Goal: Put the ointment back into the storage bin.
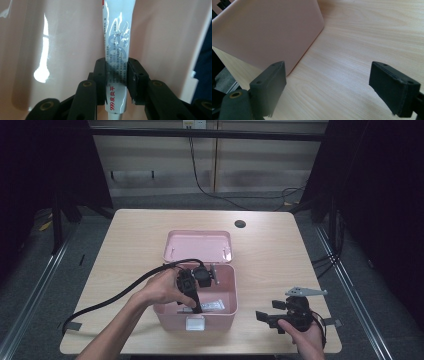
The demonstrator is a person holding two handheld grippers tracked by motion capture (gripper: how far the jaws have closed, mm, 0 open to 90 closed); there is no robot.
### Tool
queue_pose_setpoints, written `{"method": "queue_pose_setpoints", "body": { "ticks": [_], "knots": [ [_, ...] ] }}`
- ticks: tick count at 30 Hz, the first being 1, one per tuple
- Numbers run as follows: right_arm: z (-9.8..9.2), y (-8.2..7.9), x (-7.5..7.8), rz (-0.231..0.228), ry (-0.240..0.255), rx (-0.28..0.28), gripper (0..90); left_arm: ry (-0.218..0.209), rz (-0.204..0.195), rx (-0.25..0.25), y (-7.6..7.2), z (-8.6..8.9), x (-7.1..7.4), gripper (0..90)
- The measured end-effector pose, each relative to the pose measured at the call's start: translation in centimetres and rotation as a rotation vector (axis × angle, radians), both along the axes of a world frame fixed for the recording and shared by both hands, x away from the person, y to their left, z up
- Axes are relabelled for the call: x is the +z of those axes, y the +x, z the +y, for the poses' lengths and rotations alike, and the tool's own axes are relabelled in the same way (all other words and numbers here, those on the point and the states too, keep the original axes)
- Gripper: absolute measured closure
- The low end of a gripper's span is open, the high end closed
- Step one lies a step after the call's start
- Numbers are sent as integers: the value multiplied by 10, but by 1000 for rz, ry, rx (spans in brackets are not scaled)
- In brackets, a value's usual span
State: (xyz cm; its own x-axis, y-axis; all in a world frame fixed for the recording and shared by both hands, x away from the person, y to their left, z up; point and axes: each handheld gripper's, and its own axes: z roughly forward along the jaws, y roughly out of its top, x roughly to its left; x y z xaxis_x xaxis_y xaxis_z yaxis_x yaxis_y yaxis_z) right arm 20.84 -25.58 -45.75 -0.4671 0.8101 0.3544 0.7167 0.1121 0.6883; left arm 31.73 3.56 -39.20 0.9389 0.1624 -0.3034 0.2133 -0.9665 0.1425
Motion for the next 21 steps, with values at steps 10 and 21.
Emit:
{"method": "queue_pose_setpoints", "body": {
  "ticks": [10, 21],
  "knots": [
    [0, 0, -1, 11, -3, -1, 138, 16, 32, -17, 3, -7, -14, 712],
    [1, 0, -1, 14, 1, 6, 137, 19, 71, -17, 5, -10, -29, 712]
  ]
}}
